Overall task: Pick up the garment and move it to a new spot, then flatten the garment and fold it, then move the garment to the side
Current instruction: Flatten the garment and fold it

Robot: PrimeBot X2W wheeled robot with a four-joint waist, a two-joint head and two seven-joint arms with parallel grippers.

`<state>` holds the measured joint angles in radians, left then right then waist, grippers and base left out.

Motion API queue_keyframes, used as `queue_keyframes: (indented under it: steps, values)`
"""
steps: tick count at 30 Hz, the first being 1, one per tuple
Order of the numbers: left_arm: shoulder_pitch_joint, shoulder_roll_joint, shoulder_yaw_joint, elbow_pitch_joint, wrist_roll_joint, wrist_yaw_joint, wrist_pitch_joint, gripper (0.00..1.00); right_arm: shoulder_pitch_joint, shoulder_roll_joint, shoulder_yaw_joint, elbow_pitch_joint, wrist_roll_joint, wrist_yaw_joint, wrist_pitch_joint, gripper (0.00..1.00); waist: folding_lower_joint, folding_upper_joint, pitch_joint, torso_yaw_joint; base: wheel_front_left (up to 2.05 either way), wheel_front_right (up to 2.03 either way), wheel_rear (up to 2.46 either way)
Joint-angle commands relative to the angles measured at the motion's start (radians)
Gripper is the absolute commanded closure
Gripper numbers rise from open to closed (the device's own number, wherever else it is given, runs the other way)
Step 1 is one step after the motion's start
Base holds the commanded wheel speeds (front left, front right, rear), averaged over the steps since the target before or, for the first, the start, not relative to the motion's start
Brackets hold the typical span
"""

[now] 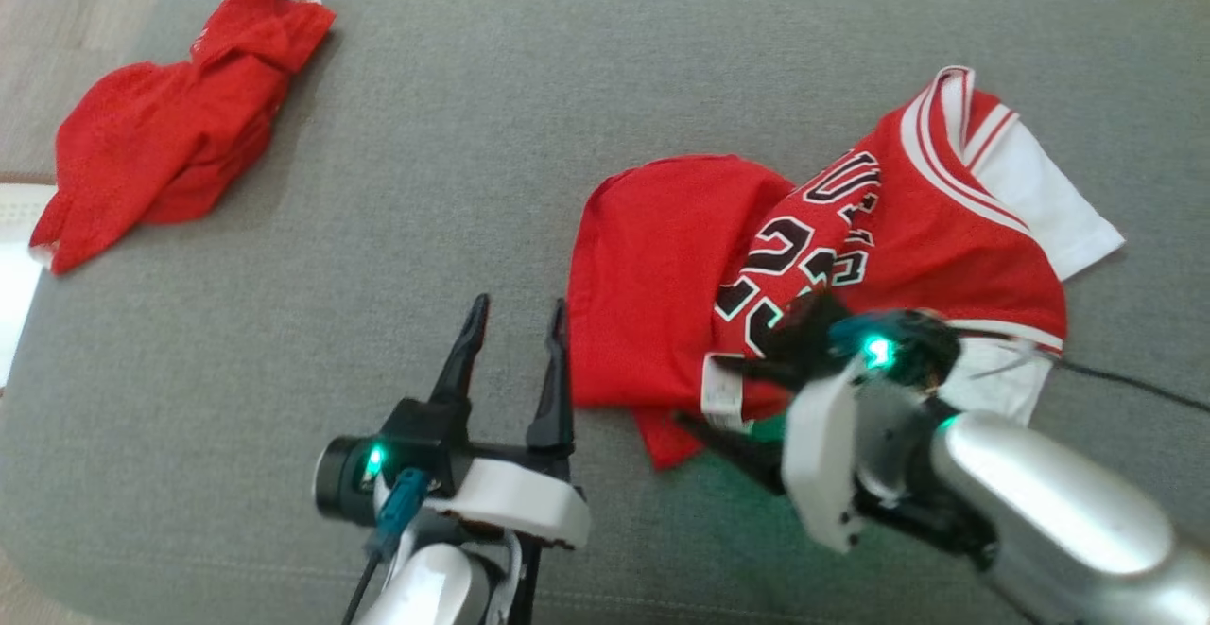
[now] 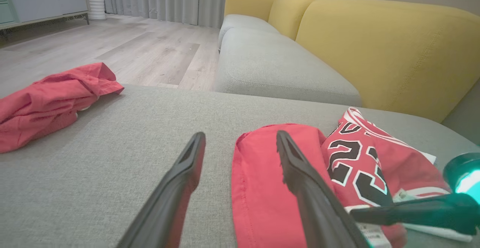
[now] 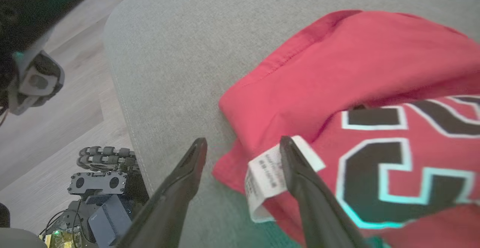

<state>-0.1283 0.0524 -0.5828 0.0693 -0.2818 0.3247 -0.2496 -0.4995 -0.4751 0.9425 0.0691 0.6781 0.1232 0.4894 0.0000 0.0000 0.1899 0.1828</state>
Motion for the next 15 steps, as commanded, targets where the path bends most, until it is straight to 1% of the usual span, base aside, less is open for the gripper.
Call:
queue_keyframes:
  steps: [1,3,5,7,10,15]
  values:
    - [-0.003,-0.002,0.041,-0.035,0.017,0.001,-0.012,0.0,0.012,-0.033,-0.029,-0.047,0.003,0.008,0.0,0.0,0.0,0.0,-0.006,-0.01,0.0,0.0,0.0]
    - [0.008,-0.002,0.051,-0.036,0.021,0.002,-0.012,0.0,0.034,-0.059,-0.071,-0.069,0.0,0.008,-0.01,0.0,0.0,0.0,-0.012,-0.024,0.0,0.0,0.0]
    - [0.02,-0.002,0.062,-0.04,0.024,0.004,-0.012,0.0,0.07,-0.073,-0.152,-0.086,-0.016,0.008,-0.042,0.0,0.0,0.0,-0.016,-0.04,0.0,0.0,0.0]
    - [0.03,-0.002,0.072,-0.043,0.029,0.005,-0.012,0.0,0.11,-0.075,-0.247,-0.1,-0.057,0.008,-0.09,0.0,0.0,0.0,-0.017,-0.058,0.0,0.0,0.0]
    - [0.045,-0.002,0.087,-0.044,0.036,0.002,-0.012,0.0,0.19,-0.034,-0.416,-0.115,-0.131,0.008,-0.182,0.0,0.0,0.0,-0.023,-0.085,0.0,0.0,0.0]
    - [0.067,-0.002,0.109,-0.038,0.046,-0.01,-0.012,0.0,0.337,0.077,-0.664,-0.137,-0.261,0.008,-0.315,0.0,0.0,0.0,-0.042,-0.118,0.0,0.0,0.0]
